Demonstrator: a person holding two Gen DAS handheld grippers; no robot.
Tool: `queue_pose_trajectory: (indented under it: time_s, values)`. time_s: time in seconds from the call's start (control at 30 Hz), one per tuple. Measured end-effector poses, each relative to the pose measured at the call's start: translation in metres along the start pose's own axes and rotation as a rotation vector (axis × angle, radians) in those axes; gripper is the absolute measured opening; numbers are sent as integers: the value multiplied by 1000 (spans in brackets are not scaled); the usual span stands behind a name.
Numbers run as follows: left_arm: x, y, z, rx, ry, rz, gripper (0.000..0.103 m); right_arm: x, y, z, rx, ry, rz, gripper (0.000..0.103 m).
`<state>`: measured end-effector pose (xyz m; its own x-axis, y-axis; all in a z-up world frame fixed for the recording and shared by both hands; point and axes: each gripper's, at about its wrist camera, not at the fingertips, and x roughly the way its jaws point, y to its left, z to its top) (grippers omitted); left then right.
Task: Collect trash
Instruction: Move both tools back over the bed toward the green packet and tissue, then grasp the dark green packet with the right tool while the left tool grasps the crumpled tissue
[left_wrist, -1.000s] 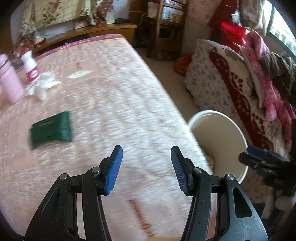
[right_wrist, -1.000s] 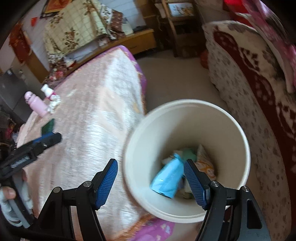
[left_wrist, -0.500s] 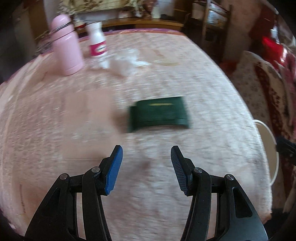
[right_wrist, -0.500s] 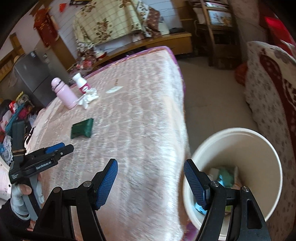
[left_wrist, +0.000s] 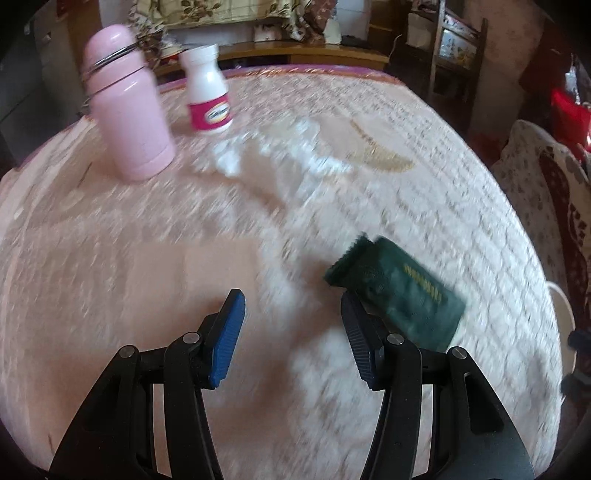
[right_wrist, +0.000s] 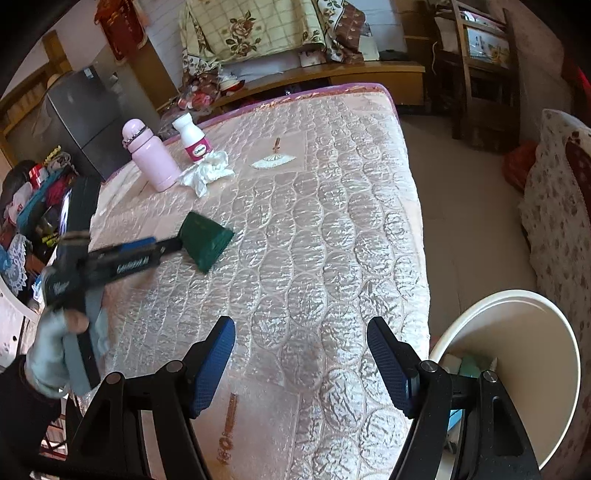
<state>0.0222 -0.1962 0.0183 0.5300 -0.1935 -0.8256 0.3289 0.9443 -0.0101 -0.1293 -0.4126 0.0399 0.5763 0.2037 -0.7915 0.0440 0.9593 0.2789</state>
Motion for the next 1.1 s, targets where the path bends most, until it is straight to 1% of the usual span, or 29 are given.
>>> queue_pose_trajectory:
  time_s: [0.07, 0.13, 0.2, 0.27, 0.37, 0.47, 0.67, 0.77, 0.9, 0.93, 0.97, 1.0, 1.07, 1.1]
  values:
    - [5, -4, 12, -11, -16, -28, 53, 4, -3, 2, 8, 3, 0, 72]
    - [8, -7, 22, -23, -17, -72, 53, 9, -4, 5, 13, 3, 0, 72]
    - [7, -9, 25, -40, -18, -104, 53, 13, -4, 10, 18, 5, 5, 74]
    - [3, -7, 22, -36, -12, -117, 53, 16, -1, 14, 15, 6, 11, 75]
    - [-3, 3, 16, -34, 0, -112, 53, 23, 11, 22, -5, 3, 18, 75]
    - [-10, 22, 12, -60, 12, -97, 53, 37, 30, 33, -21, -3, 29, 75]
    - [-22, 60, 12, -112, -5, -59, 53, 73, 70, 61, -42, -1, 21, 75]
    - [-23, 69, 11, -127, -11, -56, 53, 90, 84, 71, -57, 7, -2, 75]
    - [-19, 69, 14, -134, -11, -62, 53, 112, 99, 78, -78, 36, -35, 75]
    - [-18, 69, 14, -136, -10, -65, 53, 114, 100, 77, -87, 42, -52, 73]
    - [-16, 69, 16, -138, -9, -72, 53, 119, 101, 77, -105, 47, -85, 61]
    - [-15, 68, 17, -138, -10, -78, 53, 122, 100, 76, -114, 53, -98, 44]
    - [-13, 66, 21, -138, -16, -88, 53, 121, 97, 77, -127, 43, -107, 40]
    - [-11, 64, 25, -142, -19, -96, 53, 121, 94, 79, -122, 42, -97, 38]
